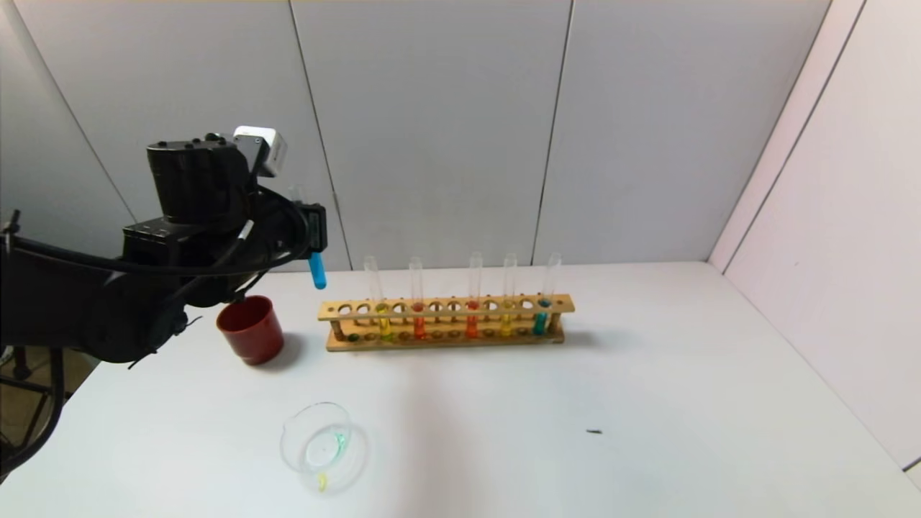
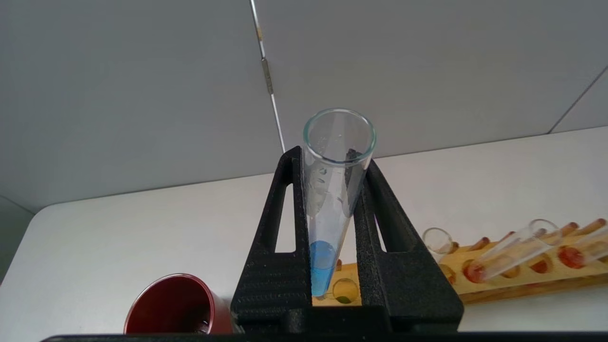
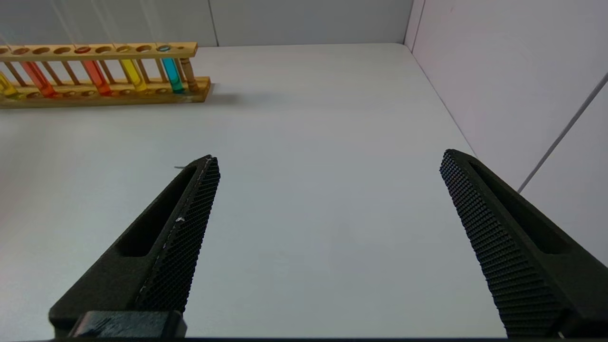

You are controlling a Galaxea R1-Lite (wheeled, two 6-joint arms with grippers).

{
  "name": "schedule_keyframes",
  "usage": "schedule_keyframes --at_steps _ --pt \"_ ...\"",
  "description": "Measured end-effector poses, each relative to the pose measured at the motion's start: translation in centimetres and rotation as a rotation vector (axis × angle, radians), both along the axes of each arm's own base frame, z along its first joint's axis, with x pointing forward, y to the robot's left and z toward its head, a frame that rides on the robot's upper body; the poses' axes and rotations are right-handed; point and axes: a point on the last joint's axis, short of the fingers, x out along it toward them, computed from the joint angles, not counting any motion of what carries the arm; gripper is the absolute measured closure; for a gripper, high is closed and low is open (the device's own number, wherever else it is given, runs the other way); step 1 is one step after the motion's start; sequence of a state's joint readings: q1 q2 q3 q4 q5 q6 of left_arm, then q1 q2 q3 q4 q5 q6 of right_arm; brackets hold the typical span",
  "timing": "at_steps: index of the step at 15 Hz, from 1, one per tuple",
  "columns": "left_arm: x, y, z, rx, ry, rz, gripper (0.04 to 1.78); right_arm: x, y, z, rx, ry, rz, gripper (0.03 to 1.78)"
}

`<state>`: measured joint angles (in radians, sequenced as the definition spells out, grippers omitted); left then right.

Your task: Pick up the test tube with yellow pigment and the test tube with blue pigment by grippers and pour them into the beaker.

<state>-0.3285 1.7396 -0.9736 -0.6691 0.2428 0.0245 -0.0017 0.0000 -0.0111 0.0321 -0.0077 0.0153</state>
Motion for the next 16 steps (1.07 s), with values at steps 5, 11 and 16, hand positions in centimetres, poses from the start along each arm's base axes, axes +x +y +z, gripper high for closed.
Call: schedule_keyframes --at_steps 5,11,16 --pt "-3.8 0.4 2.5 0.004 0.004 0.002 1.51 0.0 0.0 0.0 0.000 0.000 0.000 0.11" --pt "-9.0 2.1 2.1 0.032 0.066 0.000 1.51 0.0 0.0 0.0 0.000 0.000 0.000 0.11" --pt "-12.3 3.5 -0.3 0.103 0.122 0.012 1.51 0.0 0.0 0.0 0.000 0.000 0.000 0.11"
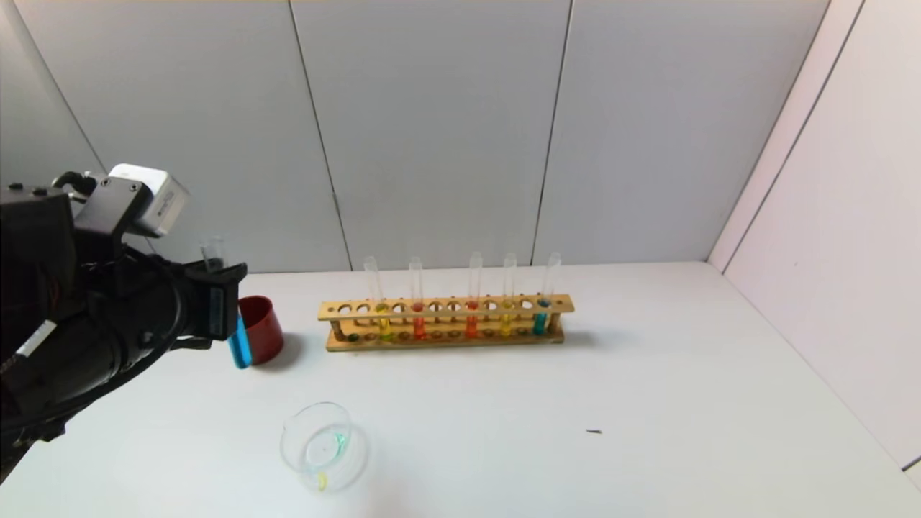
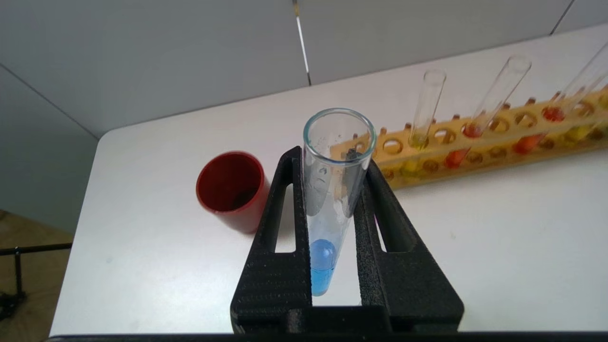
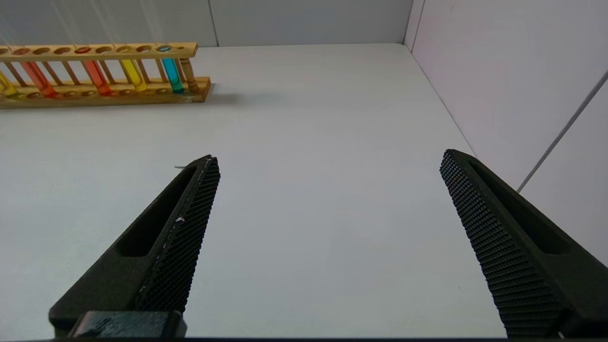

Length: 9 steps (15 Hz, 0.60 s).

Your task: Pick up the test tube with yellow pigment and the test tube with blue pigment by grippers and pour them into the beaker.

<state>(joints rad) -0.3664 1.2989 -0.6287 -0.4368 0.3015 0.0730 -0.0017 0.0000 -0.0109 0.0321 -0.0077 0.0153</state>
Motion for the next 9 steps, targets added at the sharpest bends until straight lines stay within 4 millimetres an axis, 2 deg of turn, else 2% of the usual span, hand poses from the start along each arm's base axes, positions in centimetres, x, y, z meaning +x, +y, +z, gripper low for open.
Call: schedule_keyframes --at_steps 4,9 --pt "-1.7 0.7 -2.2 0.129 0.054 -0.024 1.51 0.0 0.0 0.0 0.000 0.000 0.000 0.11" --pt "-1.6 0.8 -4.4 0.316 0.145 -0.066 1.51 0.0 0.0 0.0 0.000 -0.001 0.000 0.11"
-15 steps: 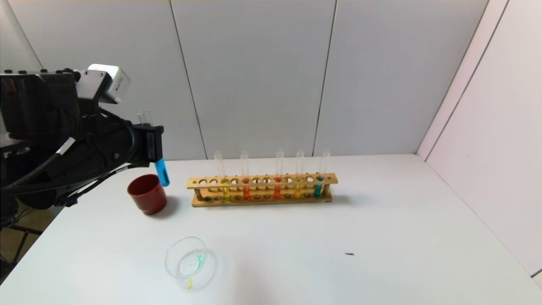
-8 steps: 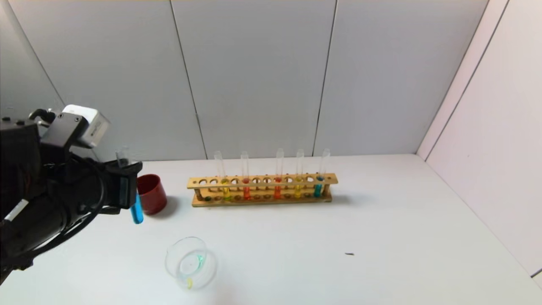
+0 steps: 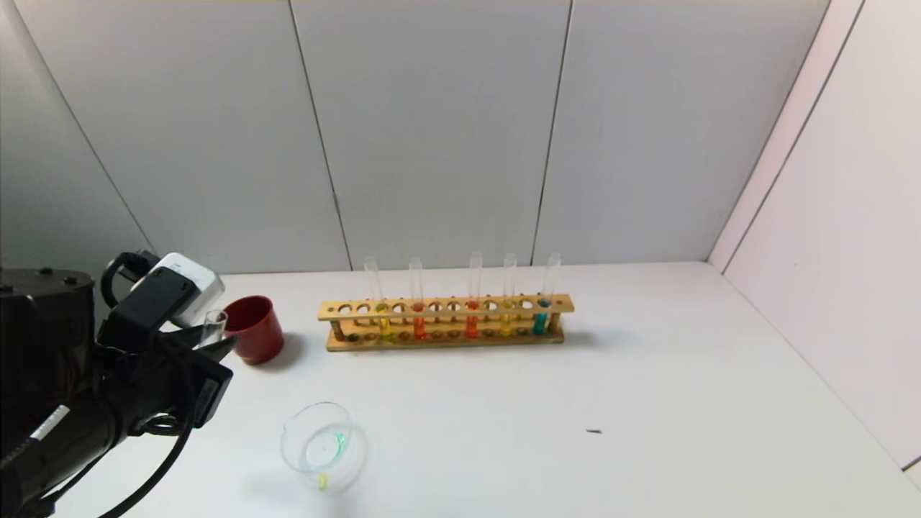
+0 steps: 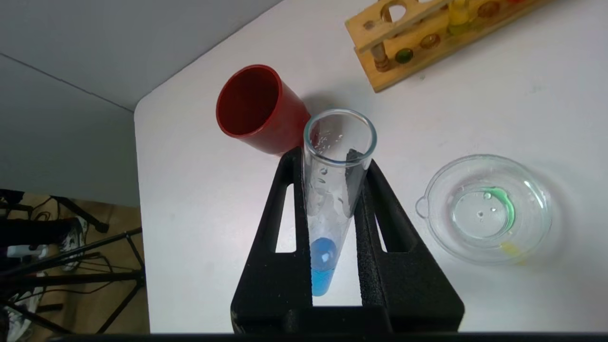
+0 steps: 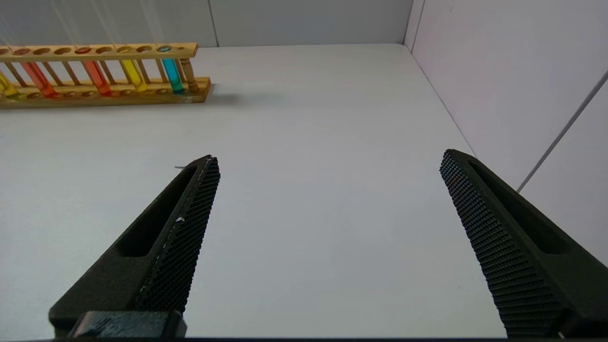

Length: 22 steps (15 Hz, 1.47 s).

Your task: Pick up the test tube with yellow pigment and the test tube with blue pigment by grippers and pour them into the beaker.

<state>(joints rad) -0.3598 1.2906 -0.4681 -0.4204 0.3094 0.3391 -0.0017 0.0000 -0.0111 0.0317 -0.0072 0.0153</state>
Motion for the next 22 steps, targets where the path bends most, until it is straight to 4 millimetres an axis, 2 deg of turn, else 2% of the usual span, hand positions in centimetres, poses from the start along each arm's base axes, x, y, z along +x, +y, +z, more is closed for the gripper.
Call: schedule_keyframes --at_steps 13,22 --pt "1.2 -0.2 -5.1 0.234 0.330 -0.007 1.51 0.0 0.0 0.0 0.000 0.000 0.000 0.11" --pt "2.5 -3.2 -6.3 0.406 0.500 -0.096 1.51 0.0 0.0 0.0 0.000 0.000 0.000 0.11"
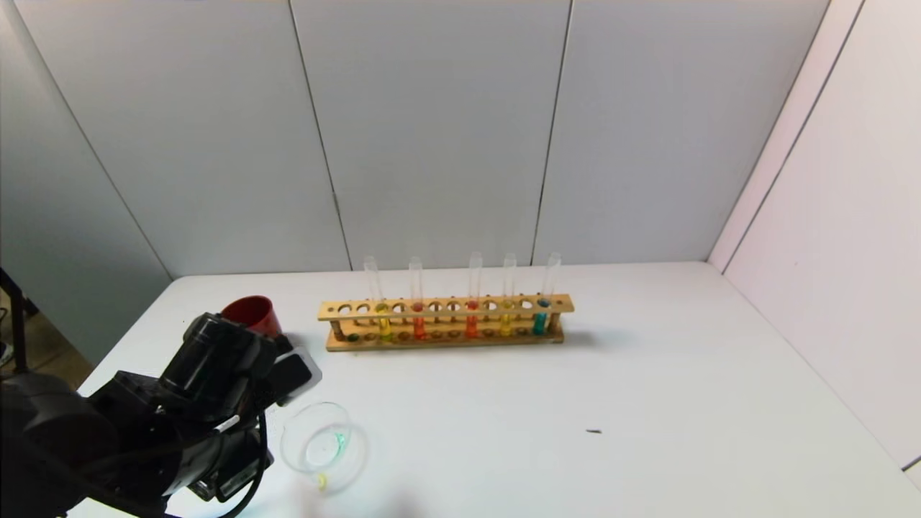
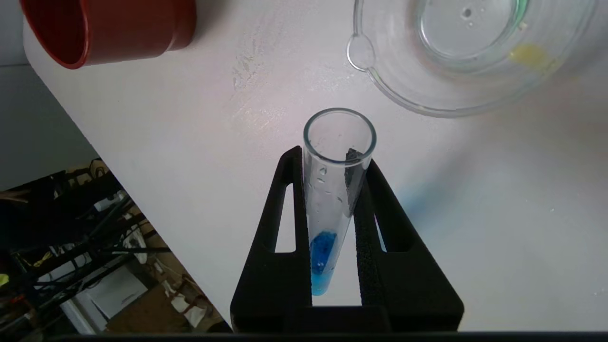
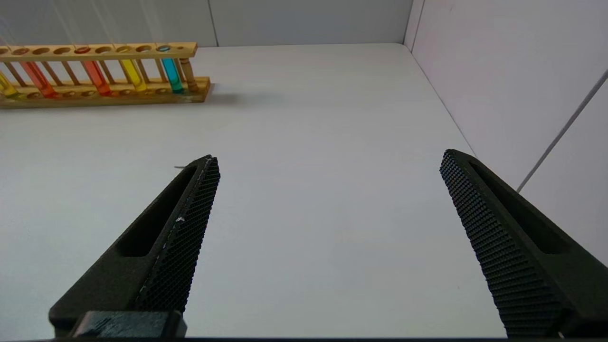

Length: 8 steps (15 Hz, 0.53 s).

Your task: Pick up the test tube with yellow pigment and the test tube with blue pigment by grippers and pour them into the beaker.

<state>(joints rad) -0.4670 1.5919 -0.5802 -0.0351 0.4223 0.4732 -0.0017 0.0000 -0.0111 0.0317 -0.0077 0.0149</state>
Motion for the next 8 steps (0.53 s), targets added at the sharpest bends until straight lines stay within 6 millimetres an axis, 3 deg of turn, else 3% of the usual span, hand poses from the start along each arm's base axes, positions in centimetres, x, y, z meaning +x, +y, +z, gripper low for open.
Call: schedule_keyframes --at_steps 8 --pt "1.9 -1.5 -0.8 0.078 0.125 -0.031 1.51 0.0 0.0 0.0 0.000 0.001 0.000 0.11"
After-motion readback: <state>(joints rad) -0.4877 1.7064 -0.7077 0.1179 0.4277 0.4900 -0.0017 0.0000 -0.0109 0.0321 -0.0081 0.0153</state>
